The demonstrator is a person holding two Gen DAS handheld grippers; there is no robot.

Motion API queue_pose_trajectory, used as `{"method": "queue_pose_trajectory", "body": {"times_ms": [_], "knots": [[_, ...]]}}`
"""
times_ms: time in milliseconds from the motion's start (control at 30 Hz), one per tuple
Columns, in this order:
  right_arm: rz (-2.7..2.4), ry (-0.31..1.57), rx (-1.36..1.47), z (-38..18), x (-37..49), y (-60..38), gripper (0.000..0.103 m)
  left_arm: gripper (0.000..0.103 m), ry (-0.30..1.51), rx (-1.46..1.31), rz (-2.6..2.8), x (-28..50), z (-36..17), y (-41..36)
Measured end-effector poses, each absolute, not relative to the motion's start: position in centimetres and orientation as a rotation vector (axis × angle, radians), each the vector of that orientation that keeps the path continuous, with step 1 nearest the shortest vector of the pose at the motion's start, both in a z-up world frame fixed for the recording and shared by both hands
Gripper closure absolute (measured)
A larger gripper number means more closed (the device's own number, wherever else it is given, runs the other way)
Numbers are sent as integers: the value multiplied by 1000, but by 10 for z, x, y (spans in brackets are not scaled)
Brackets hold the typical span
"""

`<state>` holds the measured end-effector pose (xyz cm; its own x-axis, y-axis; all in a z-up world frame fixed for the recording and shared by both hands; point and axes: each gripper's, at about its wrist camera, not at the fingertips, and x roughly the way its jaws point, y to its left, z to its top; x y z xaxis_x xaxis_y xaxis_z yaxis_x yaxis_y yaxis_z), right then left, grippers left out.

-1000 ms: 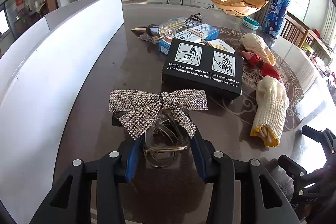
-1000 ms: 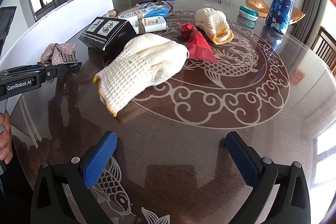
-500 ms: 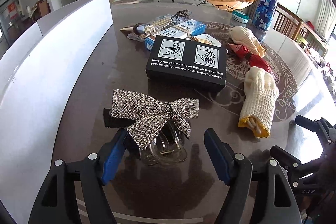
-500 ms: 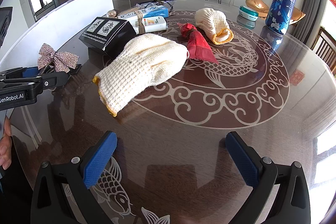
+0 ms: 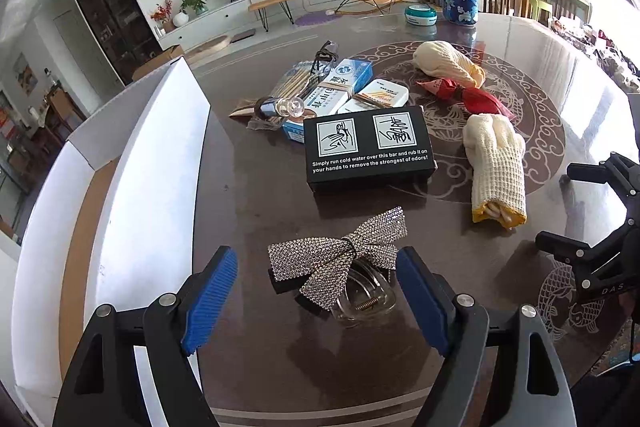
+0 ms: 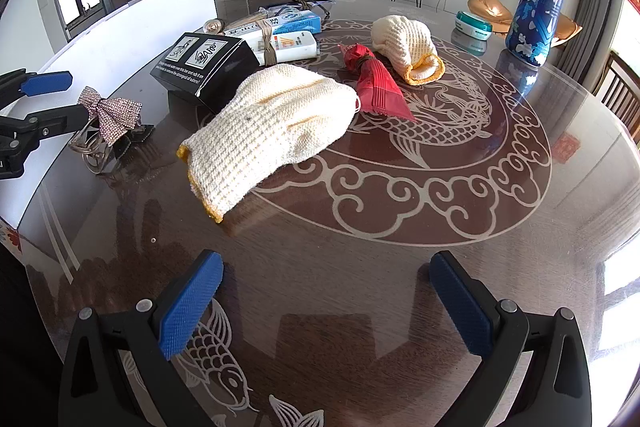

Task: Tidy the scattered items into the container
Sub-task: 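Lift the rhinestone bow clip off the table with the left gripper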

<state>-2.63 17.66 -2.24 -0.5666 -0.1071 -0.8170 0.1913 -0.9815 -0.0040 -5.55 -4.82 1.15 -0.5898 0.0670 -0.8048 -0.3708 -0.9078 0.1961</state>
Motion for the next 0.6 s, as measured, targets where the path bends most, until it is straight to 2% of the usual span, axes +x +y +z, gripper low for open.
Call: {"method": "queue_pose_trajectory", "body": {"times_ms": [267, 467, 600], "knots": [[-2636, 137, 1366, -23, -26, 176, 0, 22, 306, -1333, 2711, -50, -12, -43], [-2637, 137, 1366, -22, -26, 176, 0, 22, 300, -1388, 2784, -71, -25, -35], [-2636, 137, 1365, -22, -26, 177, 0, 22, 407, -1394, 2805, -81, -33, -25]]}}
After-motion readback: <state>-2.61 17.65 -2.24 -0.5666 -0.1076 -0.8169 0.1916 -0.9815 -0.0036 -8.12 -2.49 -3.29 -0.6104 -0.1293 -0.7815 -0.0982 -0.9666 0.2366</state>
